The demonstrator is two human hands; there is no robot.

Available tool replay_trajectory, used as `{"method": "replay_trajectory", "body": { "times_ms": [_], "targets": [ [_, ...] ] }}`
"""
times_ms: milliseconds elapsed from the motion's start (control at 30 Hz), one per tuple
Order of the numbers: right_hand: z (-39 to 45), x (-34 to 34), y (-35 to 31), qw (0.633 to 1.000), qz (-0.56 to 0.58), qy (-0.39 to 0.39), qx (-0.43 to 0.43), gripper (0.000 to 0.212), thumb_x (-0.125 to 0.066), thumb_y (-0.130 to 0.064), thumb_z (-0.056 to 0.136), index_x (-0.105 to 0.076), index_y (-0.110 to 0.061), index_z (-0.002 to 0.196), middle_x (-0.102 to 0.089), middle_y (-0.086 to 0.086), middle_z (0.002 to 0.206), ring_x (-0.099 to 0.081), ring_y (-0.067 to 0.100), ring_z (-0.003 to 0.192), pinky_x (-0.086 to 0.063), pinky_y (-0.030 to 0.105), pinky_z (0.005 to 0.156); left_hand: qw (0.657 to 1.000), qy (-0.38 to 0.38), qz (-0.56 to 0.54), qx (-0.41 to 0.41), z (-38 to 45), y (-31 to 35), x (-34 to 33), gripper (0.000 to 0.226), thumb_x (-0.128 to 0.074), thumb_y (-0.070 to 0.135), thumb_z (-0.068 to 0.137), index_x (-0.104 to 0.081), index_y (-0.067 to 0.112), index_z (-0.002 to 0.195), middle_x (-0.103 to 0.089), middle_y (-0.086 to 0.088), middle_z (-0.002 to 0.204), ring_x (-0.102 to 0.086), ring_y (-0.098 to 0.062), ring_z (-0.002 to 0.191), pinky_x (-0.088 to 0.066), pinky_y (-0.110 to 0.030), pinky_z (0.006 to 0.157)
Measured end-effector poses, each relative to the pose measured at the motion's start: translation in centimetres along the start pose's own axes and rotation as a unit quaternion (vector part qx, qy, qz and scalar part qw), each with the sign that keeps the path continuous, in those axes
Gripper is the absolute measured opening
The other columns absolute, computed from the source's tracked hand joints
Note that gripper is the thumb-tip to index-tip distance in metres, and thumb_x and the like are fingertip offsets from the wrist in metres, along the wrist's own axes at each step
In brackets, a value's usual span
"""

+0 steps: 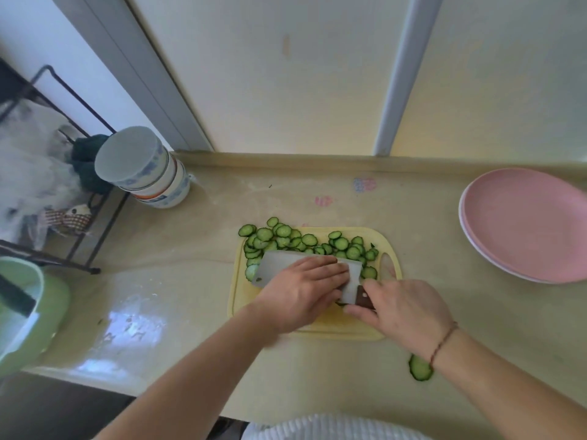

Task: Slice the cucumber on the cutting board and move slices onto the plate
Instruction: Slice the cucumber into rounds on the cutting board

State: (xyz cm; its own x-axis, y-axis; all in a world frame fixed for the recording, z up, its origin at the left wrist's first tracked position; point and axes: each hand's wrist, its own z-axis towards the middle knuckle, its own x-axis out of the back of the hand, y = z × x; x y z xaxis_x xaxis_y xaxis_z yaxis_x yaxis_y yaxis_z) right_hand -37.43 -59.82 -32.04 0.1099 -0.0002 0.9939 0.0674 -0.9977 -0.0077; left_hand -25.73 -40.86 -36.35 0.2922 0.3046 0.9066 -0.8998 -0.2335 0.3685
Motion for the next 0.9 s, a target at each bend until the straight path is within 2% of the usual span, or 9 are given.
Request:
{"method": "replay_trajectory", "body": {
  "times_ms": [100, 200, 267, 433, 600, 667, 767, 833, 900],
  "targets": [
    [0.1, 0.2, -0.4, 1.0, 0.0, -0.015, 0.002, 0.065, -0.016, -0.075, 0.088, -0.054, -0.023, 0.098, -0.069, 0.0, 0.086, -0.068, 0.02, 0.094, -0.048, 0.032, 0.054, 0.999, -0.024, -0.025, 0.003, -0.3, -2.1, 0.5, 0.039, -0.05, 0.028, 0.104, -0.067, 0.007, 0.132, -0.063, -0.006, 0.139, -0.057, -0.023, 0.132, -0.048, -0.043, 0.109],
    [-0.2, 0.1, 0.0, 1.0, -0.017, -0.017, -0.003, 0.063, -0.014, -0.075, 0.089, -0.047, -0.022, 0.094, -0.069, -0.001, 0.101, -0.054, 0.02, 0.061, -0.042, 0.03, 0.047, 1.0, -0.014, -0.017, 0.014, -0.7, -3.8, 0.7, 0.036, -0.051, 0.027, 0.103, -0.07, 0.009, 0.128, -0.067, -0.004, 0.134, -0.059, -0.022, 0.131, -0.049, -0.047, 0.107],
    [-0.6, 0.2, 0.2, 0.999, -0.031, -0.025, -0.002, 0.06, -0.011, -0.075, 0.089, -0.043, -0.024, 0.091, -0.068, -0.002, 0.109, -0.041, 0.019, 0.053, -0.032, 0.029, 0.042, 1.0, 0.012, 0.001, 0.008, -0.9, -4.6, 0.7, 0.033, -0.053, 0.025, 0.102, -0.073, 0.009, 0.124, -0.069, -0.004, 0.13, -0.061, -0.023, 0.127, -0.05, -0.048, 0.106],
    [-2.1, 0.2, 1.5, 0.999, -0.035, 0.01, -0.007, 0.077, -0.009, -0.075, 0.086, -0.056, -0.024, 0.118, -0.064, -0.007, 0.078, -0.062, 0.015, 0.062, -0.02, 0.028, 0.041, 0.998, 0.056, 0.035, 0.025, -1.3, -6.2, 0.4, 0.032, -0.053, 0.025, 0.103, -0.075, 0.009, 0.119, -0.07, -0.007, 0.129, -0.061, -0.029, 0.126, -0.05, -0.05, 0.105],
    [-4.3, 0.2, 3.8, 0.998, -0.015, -0.016, -0.053, 0.066, -0.015, -0.076, 0.087, -0.056, -0.027, 0.07, -0.055, -0.007, 0.051, -0.053, 0.015, 0.038, -0.02, 0.024, 0.037, 0.989, 0.08, 0.075, 0.096, -2.3, -7.2, 0.2, 0.027, -0.058, 0.021, 0.097, -0.077, 0.008, 0.112, -0.069, -0.012, 0.127, -0.061, -0.039, 0.123, -0.051, -0.056, 0.102],
    [-5.7, 0.2, 5.0, 0.996, -0.003, 0.002, -0.084, 0.06, -0.016, -0.08, 0.085, -0.046, -0.031, 0.07, -0.059, -0.007, 0.055, -0.059, 0.013, 0.045, -0.023, 0.028, 0.038, 0.98, 0.113, 0.07, 0.147, -2.4, -6.5, 0.1, 0.029, -0.058, 0.022, 0.097, -0.076, 0.007, 0.114, -0.07, -0.011, 0.125, -0.06, -0.038, 0.122, -0.051, -0.054, 0.102],
    [-7.6, -0.1, 6.7, 0.989, 0.052, 0.03, -0.138, 0.054, -0.028, -0.08, 0.079, -0.043, -0.029, 0.069, -0.057, -0.004, 0.055, -0.061, 0.016, 0.052, -0.033, 0.032, 0.042, 0.966, 0.185, 0.072, 0.165, -2.0, -3.1, -0.3, 0.025, -0.057, 0.02, 0.095, -0.076, 0.007, 0.105, -0.072, -0.009, 0.108, -0.063, -0.029, 0.104, -0.057, -0.046, 0.088],
    [-7.8, 0.2, 7.5, 0.98, 0.067, 0.032, -0.186, 0.055, -0.036, -0.076, 0.078, -0.044, -0.024, 0.064, -0.051, -0.001, 0.047, -0.055, 0.021, 0.046, -0.032, 0.032, 0.04, 0.98, 0.151, 0.078, 0.1, -1.8, -0.3, -1.0, 0.024, -0.063, 0.026, 0.093, -0.074, 0.011, 0.108, -0.07, -0.006, 0.108, -0.063, -0.025, 0.099, -0.056, -0.04, 0.082],
    [-7.7, 0.4, 7.7, 0.972, 0.086, 0.028, -0.217, 0.057, -0.038, -0.075, 0.079, -0.044, -0.021, 0.063, -0.049, 0.001, 0.046, -0.046, 0.02, 0.042, -0.034, 0.032, 0.041, 0.992, 0.062, 0.102, 0.049, -1.5, 1.3, -1.7, 0.041, -0.074, 0.041, 0.086, -0.069, 0.016, 0.117, -0.066, -0.004, 0.116, -0.063, -0.025, 0.097, -0.055, -0.036, 0.075]
  ]
}}
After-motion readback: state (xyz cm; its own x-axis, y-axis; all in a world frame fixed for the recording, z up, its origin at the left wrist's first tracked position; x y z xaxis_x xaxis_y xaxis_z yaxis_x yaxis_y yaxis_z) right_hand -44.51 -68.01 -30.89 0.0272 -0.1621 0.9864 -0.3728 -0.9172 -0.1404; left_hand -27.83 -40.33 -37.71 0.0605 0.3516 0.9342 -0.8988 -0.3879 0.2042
